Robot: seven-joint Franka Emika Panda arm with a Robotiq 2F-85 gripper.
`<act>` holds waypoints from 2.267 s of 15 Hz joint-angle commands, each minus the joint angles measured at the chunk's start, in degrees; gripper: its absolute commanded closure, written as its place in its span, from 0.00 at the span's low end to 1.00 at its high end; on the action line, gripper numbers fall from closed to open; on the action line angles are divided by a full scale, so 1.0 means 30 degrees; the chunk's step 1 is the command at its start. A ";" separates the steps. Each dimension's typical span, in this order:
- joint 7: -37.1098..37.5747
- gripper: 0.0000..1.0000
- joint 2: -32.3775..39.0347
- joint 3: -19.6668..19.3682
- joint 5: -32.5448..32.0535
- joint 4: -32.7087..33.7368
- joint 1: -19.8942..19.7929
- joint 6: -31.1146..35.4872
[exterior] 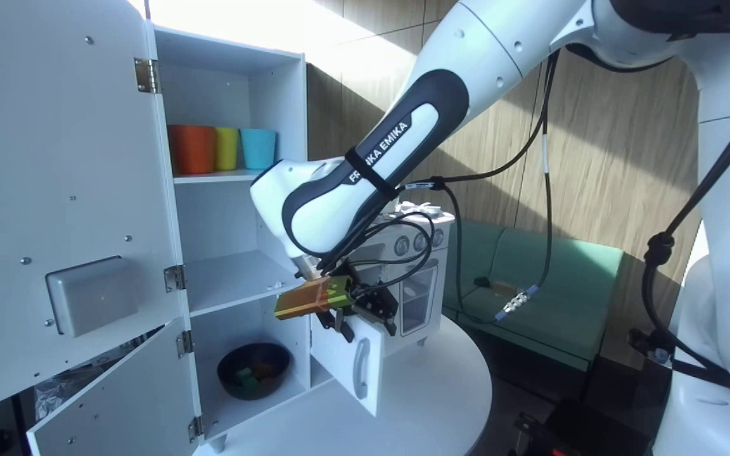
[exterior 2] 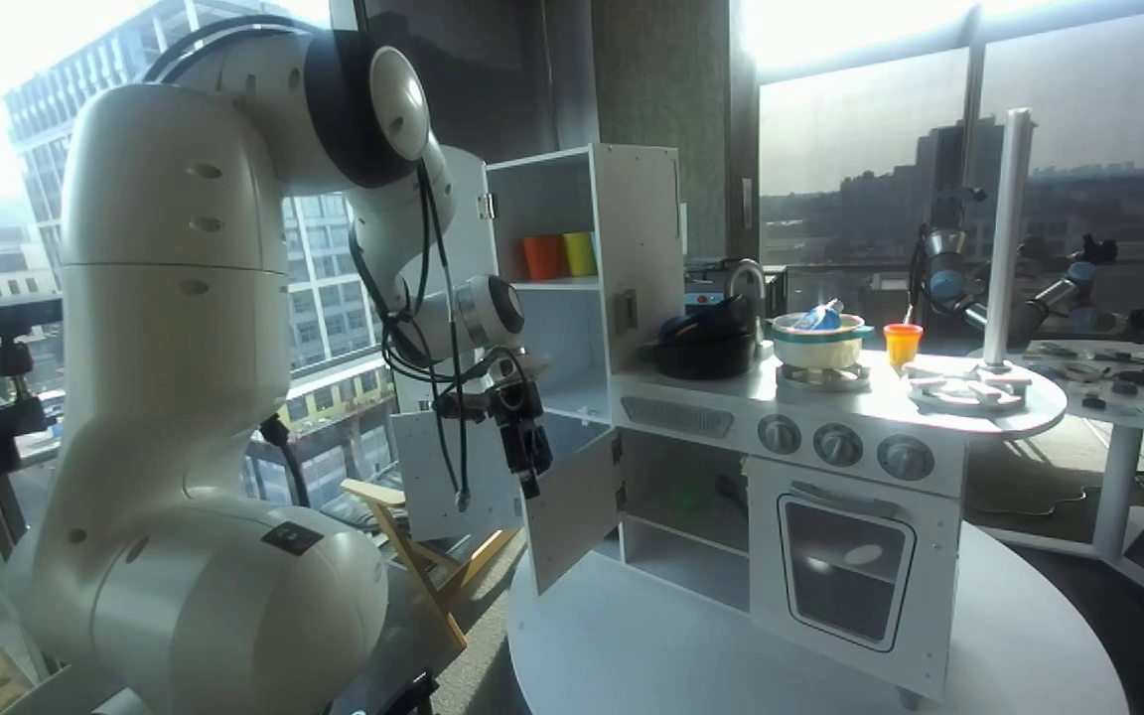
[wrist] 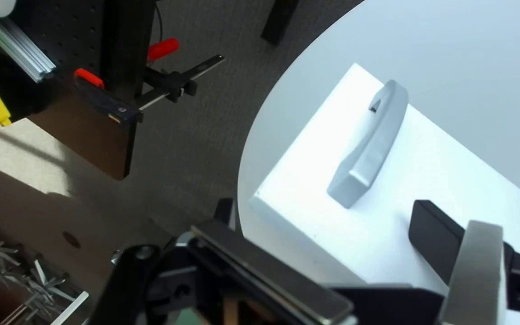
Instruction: Close the doors to the compartments on the cabinet
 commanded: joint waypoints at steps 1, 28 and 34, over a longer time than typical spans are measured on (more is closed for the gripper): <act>0.0390 0.00 -0.1208 -0.0570 -0.1272 -0.1355 -0.0732 -0.0144; 0.3786 0.00 -0.3386 0.2142 -0.4744 -0.2208 0.0164 0.6130; 0.8098 0.00 -0.2265 0.2878 -0.6005 -0.1430 0.0946 0.7167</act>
